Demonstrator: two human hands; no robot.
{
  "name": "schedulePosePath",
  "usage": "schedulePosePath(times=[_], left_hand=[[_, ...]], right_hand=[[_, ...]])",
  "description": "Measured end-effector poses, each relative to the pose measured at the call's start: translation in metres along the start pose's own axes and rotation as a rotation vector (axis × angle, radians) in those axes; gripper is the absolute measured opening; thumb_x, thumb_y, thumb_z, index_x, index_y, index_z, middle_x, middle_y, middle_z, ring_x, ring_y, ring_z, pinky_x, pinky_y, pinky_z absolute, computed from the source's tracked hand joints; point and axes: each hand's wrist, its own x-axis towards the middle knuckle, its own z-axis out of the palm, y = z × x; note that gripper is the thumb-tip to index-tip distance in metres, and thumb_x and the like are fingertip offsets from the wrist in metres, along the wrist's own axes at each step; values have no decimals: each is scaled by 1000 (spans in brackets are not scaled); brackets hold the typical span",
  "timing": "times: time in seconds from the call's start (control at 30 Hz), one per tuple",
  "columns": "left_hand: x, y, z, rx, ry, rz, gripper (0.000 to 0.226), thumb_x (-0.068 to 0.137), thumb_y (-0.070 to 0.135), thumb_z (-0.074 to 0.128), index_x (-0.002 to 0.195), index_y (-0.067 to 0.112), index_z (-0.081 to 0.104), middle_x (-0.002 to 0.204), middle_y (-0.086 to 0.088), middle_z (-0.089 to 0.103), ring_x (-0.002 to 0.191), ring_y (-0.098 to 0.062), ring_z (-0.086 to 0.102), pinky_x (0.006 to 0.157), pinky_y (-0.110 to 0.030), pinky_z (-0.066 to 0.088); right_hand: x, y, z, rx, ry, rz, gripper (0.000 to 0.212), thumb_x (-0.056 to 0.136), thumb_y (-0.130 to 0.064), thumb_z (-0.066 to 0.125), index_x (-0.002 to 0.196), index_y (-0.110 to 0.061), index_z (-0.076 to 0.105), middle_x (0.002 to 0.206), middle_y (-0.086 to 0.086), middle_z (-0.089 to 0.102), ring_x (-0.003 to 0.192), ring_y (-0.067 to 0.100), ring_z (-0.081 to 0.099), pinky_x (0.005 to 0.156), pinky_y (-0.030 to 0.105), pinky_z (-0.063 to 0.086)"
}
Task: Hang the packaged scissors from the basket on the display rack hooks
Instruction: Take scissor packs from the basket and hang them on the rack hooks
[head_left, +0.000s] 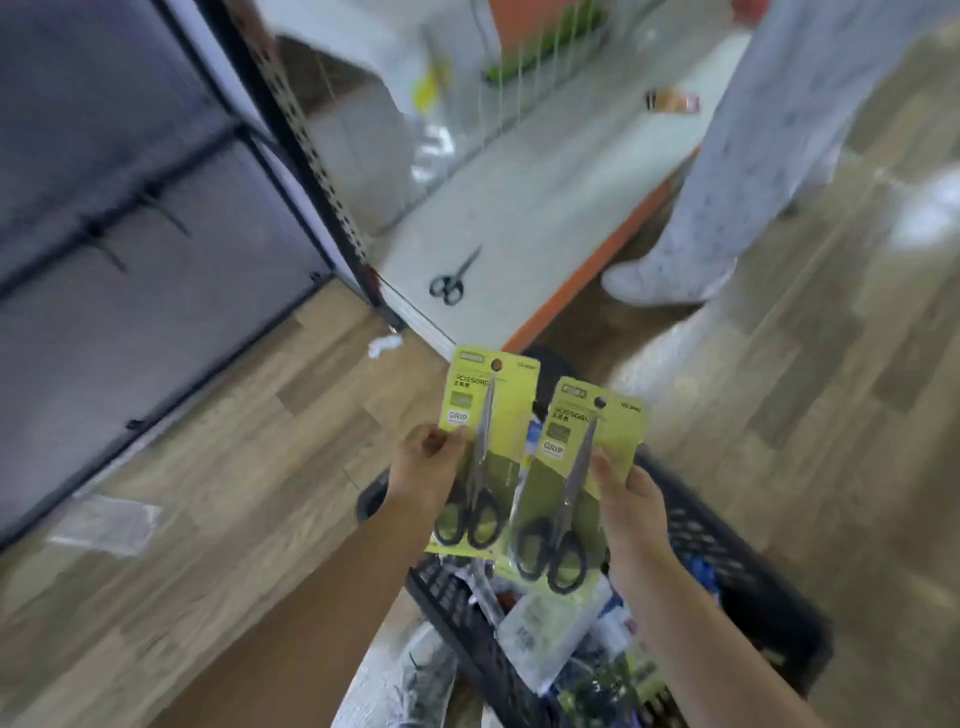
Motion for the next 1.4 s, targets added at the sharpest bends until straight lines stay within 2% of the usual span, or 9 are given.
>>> schedulePosePath(times=[0.1,0.27,0.37,0.47,0.57,0.73,1.0,1.2,1.4], left_hand=[[-60,82,-57,-141,92,40,31,91,24,60,67,10,45,58,-2,43,34,-1,41,34,-8,29],[-176,230,-178,-270,251,268,32,90,19,61,63,13,46,58,-1,45,46,-7,44,36,-10,31],[-259,303,-252,-336,372,410,28,91,17,61,66,12,49,61,-3,48,45,-2,47,42,-13,37],[-339,353,-320,-408,475,533,25,90,19,62,67,15,51,65,-3,53,63,-17,50,56,-23,43],[-412,373,-371,-461,586,624,26,90,20,62,67,17,50,64,0,51,60,-16,49,58,-25,43],[-486,344,-422,-559,701,663,26,89,24,63,68,17,50,66,-3,51,65,-20,50,69,-35,46],[-489,242,-440,-677,860,445,22,91,25,61,78,11,50,66,-3,42,57,-15,37,54,-25,32],[-480,211,-469,-776,924,371,24,92,26,58,77,10,48,65,-2,38,59,-14,31,56,-24,28],[-467,224,-528,-791,961,423,26,92,26,58,74,11,46,61,-1,33,55,-14,27,51,-23,25]], right_hand=[[-68,-91,-7,-8,-93,-175,14,94,-26,56,91,-13,62,89,3,63,73,11,55,68,28,40],[-213,-263,-5,76,-305,-492,14,93,-19,57,80,-15,60,91,9,65,79,18,57,74,27,40],[-312,-348,-9,78,-417,-693,11,92,-23,57,87,-15,62,92,6,66,82,18,60,72,26,44],[-410,-411,-20,107,-488,-918,11,93,-23,55,99,-17,62,89,-2,63,81,14,59,66,16,45],[-498,-447,-34,119,-555,-1012,12,94,-30,52,97,-19,50,85,-4,53,75,12,50,60,23,37],[-582,-445,-27,138,-729,-1120,31,93,-34,53,113,-10,56,95,-1,55,82,15,50,59,22,35],[-603,-354,21,-79,-962,-960,42,97,-30,49,132,-6,44,117,0,50,120,22,45,91,30,35],[-599,-322,75,-186,-1014,-893,12,96,-27,50,101,-17,54,115,5,60,91,17,51,84,32,38],[-631,-344,127,-232,-1015,-974,42,95,-35,49,129,-10,51,130,5,54,118,22,50,93,34,38]])
